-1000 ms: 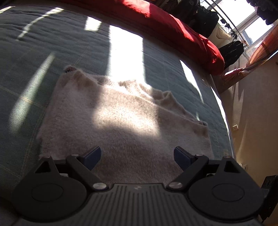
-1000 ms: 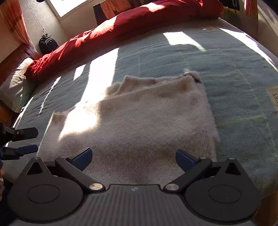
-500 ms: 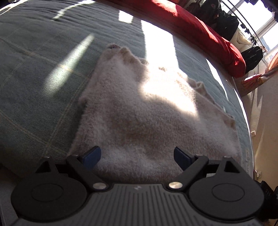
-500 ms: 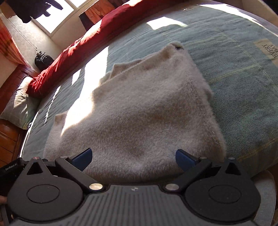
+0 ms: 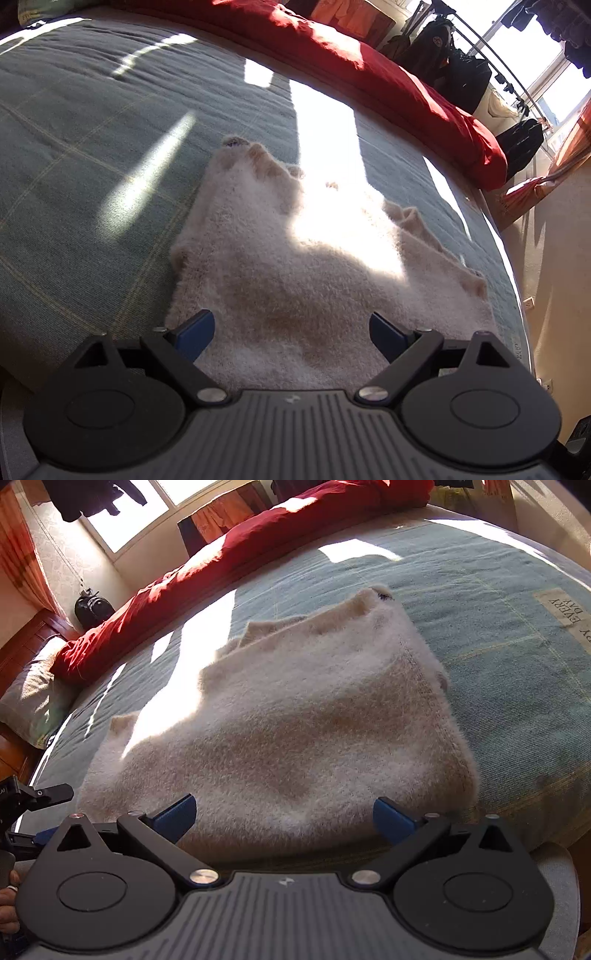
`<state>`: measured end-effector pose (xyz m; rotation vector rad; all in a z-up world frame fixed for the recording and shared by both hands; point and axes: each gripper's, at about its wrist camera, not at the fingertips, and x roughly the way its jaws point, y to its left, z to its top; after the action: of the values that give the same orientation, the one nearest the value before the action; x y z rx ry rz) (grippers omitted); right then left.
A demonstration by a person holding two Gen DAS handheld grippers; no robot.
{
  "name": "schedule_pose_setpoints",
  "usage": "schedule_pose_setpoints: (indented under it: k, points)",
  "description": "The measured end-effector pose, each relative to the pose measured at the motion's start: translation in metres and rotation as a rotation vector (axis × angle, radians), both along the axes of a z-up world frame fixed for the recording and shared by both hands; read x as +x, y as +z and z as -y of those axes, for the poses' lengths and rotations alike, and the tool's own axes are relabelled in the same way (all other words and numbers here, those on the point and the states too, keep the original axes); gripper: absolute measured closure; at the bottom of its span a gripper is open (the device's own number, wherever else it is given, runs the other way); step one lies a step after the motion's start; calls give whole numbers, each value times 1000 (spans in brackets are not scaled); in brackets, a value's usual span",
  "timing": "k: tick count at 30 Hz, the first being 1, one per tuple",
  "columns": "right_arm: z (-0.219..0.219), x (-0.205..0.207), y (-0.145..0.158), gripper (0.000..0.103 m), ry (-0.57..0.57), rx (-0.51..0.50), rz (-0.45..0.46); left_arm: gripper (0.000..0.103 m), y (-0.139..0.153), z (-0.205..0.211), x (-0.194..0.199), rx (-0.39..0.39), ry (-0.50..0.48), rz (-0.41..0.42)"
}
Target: Fold clothes
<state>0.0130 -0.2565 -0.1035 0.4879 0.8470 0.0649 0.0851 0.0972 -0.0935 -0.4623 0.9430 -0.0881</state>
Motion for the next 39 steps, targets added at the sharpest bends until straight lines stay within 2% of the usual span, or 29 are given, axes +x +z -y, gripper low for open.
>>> schedule_pose_setpoints:
  k: [2, 4, 6, 7, 9, 14, 16, 19, 23, 26, 28, 30, 33, 37, 39]
  points:
    - [0, -1, 0, 0, 2, 13, 10, 12, -4, 2, 5, 45, 16, -18]
    - [2, -2, -1, 0, -3, 31, 11, 12, -12, -3, 5, 113, 85, -48]
    - [5, -4, -3, 0, -14, 43, 8, 13, -18, -11, 2, 142, 150, -76]
    - [7, -5, -4, 0, -19, 50, 9, 14, -18, -16, -1, 132, 167, -78]
    - [7, -7, -4, 0, -23, 61, 15, 14, -11, -18, -7, 72, 142, -45]
    - [-1, -7, -3, 0, 9, 53, 33, 13, 10, 20, -4, 5, -48, 5]
    - [-4, -7, -1, 0, 24, 55, 44, 12, 5, 43, -1, -66, -144, -10]
    - [-8, -8, 2, 0, 91, 102, 85, 12, -7, 72, 2, -136, -237, -41]
    - [-19, -4, 2, 0, 259, 209, 134, 13, -16, 85, 1, -155, -262, -58]
    - [-34, 5, 2, 0, 366, 264, 164, 12, -17, 78, 2, -170, -241, -63]
    - [-44, 15, 2, 0, 389, 279, 171, 12, -20, 66, 2, -165, -198, -71]
    - [-50, 20, 1, 0, 378, 240, 152, 12, -24, 54, 1, -151, -152, -88]
    - [-51, 23, -2, 0, 340, 162, 119, 12, -29, 36, -1, -170, -105, -100]
    - [-20, 8, -6, 0, 214, 66, 96, 12, -32, 22, -2, -155, -54, -102]
    - [2, 4, -7, 0, 122, 49, 75, 12, -31, 24, -2, -149, -43, -102]
